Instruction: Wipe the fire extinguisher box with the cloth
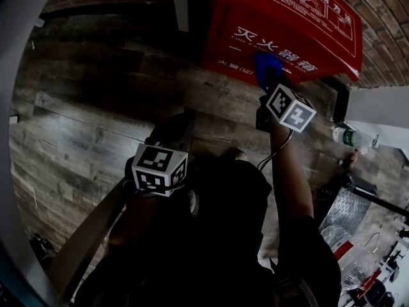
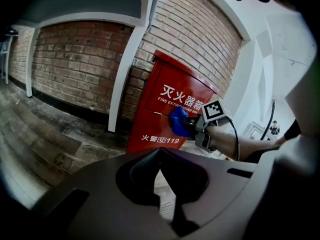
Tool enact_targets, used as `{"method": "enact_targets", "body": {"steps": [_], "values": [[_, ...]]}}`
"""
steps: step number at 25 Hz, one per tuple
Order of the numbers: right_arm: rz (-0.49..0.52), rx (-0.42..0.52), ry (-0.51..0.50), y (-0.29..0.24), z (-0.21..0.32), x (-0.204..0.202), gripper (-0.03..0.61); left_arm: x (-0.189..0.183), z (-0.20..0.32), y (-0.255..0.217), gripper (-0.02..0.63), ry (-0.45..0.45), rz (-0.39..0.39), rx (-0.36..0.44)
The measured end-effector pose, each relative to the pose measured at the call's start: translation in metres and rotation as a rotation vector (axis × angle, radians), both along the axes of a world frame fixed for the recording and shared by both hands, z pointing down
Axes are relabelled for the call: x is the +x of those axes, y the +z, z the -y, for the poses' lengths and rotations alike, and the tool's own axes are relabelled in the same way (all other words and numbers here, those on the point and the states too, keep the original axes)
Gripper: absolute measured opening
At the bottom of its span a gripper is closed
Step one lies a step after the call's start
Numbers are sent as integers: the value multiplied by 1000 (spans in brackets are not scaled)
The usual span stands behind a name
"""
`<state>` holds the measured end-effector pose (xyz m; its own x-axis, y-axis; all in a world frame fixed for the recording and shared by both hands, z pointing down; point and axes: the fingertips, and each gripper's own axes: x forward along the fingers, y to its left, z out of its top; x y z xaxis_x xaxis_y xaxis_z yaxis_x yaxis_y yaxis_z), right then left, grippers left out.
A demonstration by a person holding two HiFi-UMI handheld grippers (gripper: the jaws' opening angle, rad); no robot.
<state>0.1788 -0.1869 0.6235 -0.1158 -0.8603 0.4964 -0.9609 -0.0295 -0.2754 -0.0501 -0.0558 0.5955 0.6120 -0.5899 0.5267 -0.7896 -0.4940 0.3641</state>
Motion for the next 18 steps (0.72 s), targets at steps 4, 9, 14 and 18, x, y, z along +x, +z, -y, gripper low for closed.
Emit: {"method": "enact_targets", "body": {"steps": [4,9,14,18], "values": [[-84,-44,-79,27,5,-13,60,-7,3,6,9,-24,18,7],[-120,-168,-117,78,11,-28,60,-5,-6,26,9,-8,-25,-53],[-155,-288,-133,140,17,-39,60,-12,-9,30,9,-18,-19,-55],[-284,-398,-155,185,18,-46,60,-19,-10,33,9,-37,-3,-68]]}}
